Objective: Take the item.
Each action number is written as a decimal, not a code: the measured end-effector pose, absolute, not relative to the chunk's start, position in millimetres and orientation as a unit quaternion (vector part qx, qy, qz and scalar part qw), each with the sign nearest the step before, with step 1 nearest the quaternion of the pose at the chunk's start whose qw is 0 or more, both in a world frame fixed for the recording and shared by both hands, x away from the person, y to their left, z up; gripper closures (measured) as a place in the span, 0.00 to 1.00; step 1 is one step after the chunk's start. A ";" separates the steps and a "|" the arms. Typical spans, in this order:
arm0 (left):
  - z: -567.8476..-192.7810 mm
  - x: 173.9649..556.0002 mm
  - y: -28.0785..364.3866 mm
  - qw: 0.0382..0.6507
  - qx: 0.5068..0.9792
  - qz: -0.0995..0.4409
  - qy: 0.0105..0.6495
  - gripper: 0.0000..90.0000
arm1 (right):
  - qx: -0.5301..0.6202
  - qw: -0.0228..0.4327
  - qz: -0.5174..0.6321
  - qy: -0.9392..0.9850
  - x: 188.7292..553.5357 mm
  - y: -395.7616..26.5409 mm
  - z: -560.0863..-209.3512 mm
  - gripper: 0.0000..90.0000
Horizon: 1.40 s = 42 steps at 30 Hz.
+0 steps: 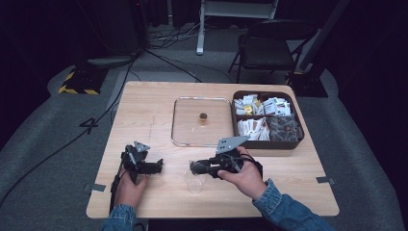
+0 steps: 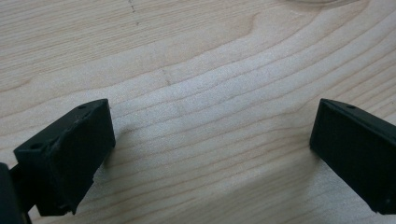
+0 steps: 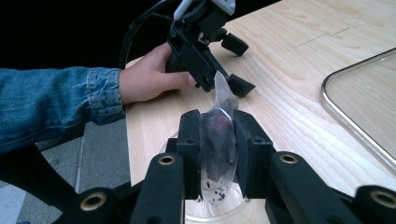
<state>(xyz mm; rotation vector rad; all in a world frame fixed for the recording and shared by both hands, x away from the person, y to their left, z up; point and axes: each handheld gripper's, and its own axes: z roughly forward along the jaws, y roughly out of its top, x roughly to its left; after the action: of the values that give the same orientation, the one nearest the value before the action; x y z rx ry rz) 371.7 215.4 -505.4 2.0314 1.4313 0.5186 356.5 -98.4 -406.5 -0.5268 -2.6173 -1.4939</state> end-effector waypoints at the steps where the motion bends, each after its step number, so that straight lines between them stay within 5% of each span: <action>1: -505.4 371.7 215.4 0.297 0.764 0.195 0.538 0.00 | -0.171 0.041 -0.486 -0.856 356.2 -97.8 -407.8 0.83; 11: -505.4 371.6 215.4 0.297 0.764 0.195 0.539 0.00 | -0.160 0.052 -0.468 -0.868 351.6 -90.1 -418.0 0.81; 17: -505.4 371.6 215.3 0.297 0.764 0.195 0.539 0.00 | -0.159 0.052 -0.478 -0.862 352.5 -89.4 -419.6 0.58; 25: -505.4 371.9 215.4 0.297 0.764 0.195 0.539 0.00 | -0.160 0.040 -0.491 -0.855 353.5 -93.8 -413.0 0.47; 42: -505.5 372.4 215.3 0.298 0.764 0.195 0.538 0.00 | -0.175 -0.009 -0.506 -0.844 358.5 -136.4 -381.9 0.42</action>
<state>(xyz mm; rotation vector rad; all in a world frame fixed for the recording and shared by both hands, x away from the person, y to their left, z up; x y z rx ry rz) 372.4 215.3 -505.5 2.0306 1.4304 0.5178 358.5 -136.4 -381.9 -0.5537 -2.6685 -1.5990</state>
